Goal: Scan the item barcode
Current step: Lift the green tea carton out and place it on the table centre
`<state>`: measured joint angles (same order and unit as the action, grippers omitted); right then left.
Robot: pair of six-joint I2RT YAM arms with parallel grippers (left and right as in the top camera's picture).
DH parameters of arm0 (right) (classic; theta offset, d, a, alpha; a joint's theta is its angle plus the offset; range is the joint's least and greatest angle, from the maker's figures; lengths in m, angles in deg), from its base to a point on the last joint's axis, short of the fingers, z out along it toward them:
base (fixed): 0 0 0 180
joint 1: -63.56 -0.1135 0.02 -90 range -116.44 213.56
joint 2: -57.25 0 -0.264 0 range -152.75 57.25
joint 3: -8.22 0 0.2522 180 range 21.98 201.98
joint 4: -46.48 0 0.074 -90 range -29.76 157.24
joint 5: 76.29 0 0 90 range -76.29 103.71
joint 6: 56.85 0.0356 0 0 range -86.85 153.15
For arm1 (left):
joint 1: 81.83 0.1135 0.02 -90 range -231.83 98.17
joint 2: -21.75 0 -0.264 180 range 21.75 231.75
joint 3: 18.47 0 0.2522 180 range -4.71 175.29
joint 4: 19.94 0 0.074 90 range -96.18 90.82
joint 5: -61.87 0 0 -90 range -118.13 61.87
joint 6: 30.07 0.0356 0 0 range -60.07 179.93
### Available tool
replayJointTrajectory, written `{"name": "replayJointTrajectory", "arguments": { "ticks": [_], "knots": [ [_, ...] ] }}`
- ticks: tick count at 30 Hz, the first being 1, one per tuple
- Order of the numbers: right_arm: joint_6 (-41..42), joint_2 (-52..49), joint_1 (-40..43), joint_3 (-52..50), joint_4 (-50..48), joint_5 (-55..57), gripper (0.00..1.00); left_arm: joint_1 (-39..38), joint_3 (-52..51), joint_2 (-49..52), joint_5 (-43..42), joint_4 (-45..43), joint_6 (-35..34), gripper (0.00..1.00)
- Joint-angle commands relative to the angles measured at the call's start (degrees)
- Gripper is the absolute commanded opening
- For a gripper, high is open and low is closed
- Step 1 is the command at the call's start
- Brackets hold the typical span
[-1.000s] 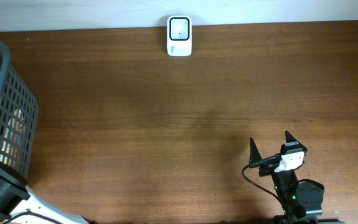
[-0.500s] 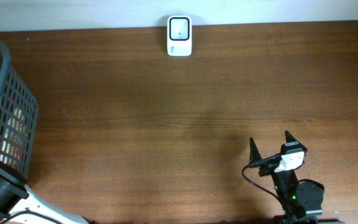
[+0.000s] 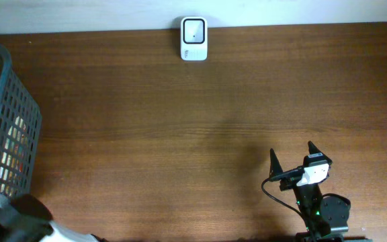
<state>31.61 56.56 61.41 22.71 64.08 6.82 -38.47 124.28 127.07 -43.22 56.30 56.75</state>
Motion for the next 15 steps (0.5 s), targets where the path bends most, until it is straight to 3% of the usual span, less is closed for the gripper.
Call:
{"name": "replayJointTrajectory", "arguments": {
  "ticks": [1,4,8,12,15],
  "knots": [
    [0.1,0.3,-0.5,-0.4,0.1,0.1,0.99,-12.3,2.2,-9.6,-4.2,0.5,-1.1,0.09],
    [0.1,0.3,-0.5,-0.4,0.1,0.1,0.99,-26.3,2.0,-9.8,-4.0,3.8,-1.1,0.10],
    [0.1,0.3,-0.5,-0.4,0.1,0.1,0.99,-44.3,-0.6,-3.1,-2.5,8.9,-1.1,0.10],
    [0.1,0.3,-0.5,-0.4,0.1,0.1,0.99,-55.3,-4.9,6.6,-2.5,9.4,-2.4,0.08],
    [0.1,0.3,-0.5,-0.4,0.1,0.1,0.99,-61.4,-6.3,15.5,-4.5,8.9,-10.0,0.01]
  ]
}}
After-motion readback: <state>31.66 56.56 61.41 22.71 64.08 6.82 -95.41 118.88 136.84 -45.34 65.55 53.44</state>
